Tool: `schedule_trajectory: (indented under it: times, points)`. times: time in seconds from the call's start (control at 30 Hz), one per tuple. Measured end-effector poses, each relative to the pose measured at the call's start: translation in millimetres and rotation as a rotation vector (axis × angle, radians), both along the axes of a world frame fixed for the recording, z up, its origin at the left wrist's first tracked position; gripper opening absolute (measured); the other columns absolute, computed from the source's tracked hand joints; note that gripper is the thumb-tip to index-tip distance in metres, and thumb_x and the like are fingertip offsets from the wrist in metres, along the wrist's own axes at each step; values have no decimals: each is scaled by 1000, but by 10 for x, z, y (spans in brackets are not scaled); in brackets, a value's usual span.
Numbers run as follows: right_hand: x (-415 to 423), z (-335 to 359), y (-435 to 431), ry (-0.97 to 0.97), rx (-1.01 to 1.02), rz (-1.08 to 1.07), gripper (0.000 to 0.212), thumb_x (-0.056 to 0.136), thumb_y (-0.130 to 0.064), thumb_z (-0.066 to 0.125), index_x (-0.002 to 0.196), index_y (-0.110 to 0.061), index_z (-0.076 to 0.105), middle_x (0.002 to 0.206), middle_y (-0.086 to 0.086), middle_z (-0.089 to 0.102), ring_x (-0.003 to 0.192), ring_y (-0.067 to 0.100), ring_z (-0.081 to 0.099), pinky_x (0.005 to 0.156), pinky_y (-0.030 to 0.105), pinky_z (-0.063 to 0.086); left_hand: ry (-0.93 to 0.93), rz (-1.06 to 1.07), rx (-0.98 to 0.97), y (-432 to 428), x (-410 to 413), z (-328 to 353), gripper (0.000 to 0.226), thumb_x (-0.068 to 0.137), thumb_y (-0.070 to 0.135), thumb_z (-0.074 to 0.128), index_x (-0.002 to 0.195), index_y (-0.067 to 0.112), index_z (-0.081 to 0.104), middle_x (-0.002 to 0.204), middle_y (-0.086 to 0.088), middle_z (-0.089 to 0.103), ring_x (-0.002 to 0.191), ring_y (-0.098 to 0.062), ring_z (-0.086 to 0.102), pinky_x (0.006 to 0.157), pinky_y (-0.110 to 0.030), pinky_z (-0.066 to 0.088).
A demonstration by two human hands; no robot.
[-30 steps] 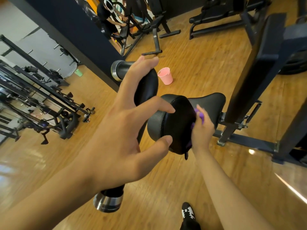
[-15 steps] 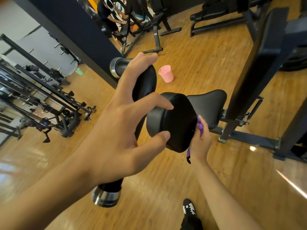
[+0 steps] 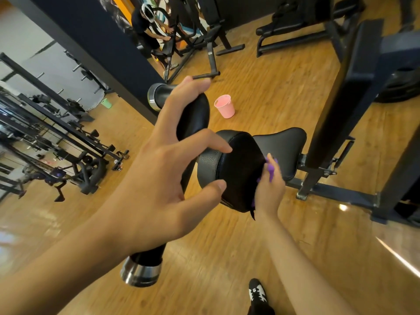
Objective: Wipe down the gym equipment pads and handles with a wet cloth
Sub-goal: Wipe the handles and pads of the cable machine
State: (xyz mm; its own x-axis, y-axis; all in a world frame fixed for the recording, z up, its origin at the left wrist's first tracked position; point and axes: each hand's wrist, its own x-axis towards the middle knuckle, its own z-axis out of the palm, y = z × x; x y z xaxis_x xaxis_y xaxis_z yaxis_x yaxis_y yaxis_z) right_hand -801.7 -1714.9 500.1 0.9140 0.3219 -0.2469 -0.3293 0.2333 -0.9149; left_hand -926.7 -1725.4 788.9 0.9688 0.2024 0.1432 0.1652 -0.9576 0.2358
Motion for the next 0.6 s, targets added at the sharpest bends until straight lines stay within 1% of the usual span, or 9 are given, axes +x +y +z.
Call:
schedule_trajectory:
  times: [0.1, 0.17, 0.23, 0.3, 0.37, 0.4, 0.5, 0.53, 0.6]
  points:
    - [-685, -39, -192, -31, 82, -33, 42, 109, -20, 44, 149, -32, 49, 147, -13, 53, 128, -1, 53, 86, 10, 52, -8, 0, 1, -13, 16, 16, 36, 82, 38, 63, 111, 19, 72, 167, -8, 20, 161, -20, 5, 121, -14, 10]
    - [-559, -78, -90, -21, 42, -51, 41, 110, -24, 42, 150, -33, 48, 148, -11, 54, 134, 4, 52, 97, 17, 52, 3, -1, 11, -7, 16, 23, 36, 81, 38, 63, 110, 19, 72, 167, -9, 19, 161, -21, 6, 123, -17, 11]
    - [-123, -80, 84, 1, -46, -24, 40, 110, -27, 41, 150, -27, 51, 149, -6, 55, 138, 11, 49, 99, 11, 47, 21, -5, 25, 19, 26, 24, 36, 81, 38, 63, 108, 16, 72, 166, -12, 20, 160, -24, 9, 121, -18, 15]
    - [221, -41, 125, 25, -52, -11, 41, 111, -28, 39, 150, -22, 50, 149, -3, 55, 138, 11, 48, 89, -2, 40, 21, -15, 31, 48, 61, 7, 36, 82, 38, 63, 107, 14, 73, 164, -14, 21, 159, -26, 11, 121, -21, 18]
    - [170, -26, 101, 4, -49, -47, 43, 111, -28, 38, 153, -22, 45, 148, -3, 55, 134, 7, 48, 79, -8, 37, -5, -10, 24, 62, 103, -16, 36, 81, 38, 63, 108, 14, 72, 165, -12, 20, 160, -26, 9, 124, -27, 18]
    - [10, -32, 69, -14, -38, -58, 44, 111, -28, 39, 154, -23, 43, 149, -4, 54, 134, 6, 49, 84, -5, 41, -21, -6, 21, 60, 122, -22, 37, 81, 38, 63, 108, 15, 72, 165, -11, 20, 160, -25, 9, 125, -26, 17]
    - [-471, -94, -83, -79, 21, -89, 46, 110, -25, 42, 156, -28, 41, 150, -9, 53, 136, 5, 50, 99, 19, 52, -34, -27, 13, 19, 153, -17, 36, 81, 39, 62, 107, 16, 72, 165, -10, 21, 159, -21, 10, 120, -16, 16]
    - [-448, -124, -88, -109, 11, -84, 45, 110, -23, 42, 155, -27, 42, 151, -8, 53, 136, 4, 49, 100, 19, 51, -35, -29, 17, 13, 142, -14, 36, 81, 39, 62, 107, 16, 72, 165, -10, 21, 159, -20, 11, 118, -15, 17]
    - [-150, -166, -14, -89, -29, -30, 44, 110, -22, 41, 154, -23, 44, 151, -6, 53, 136, 2, 47, 95, 5, 45, -22, -19, 22, 21, 126, -13, 34, 81, 36, 65, 106, 15, 73, 164, -12, 22, 159, -23, 13, 119, -19, 20]
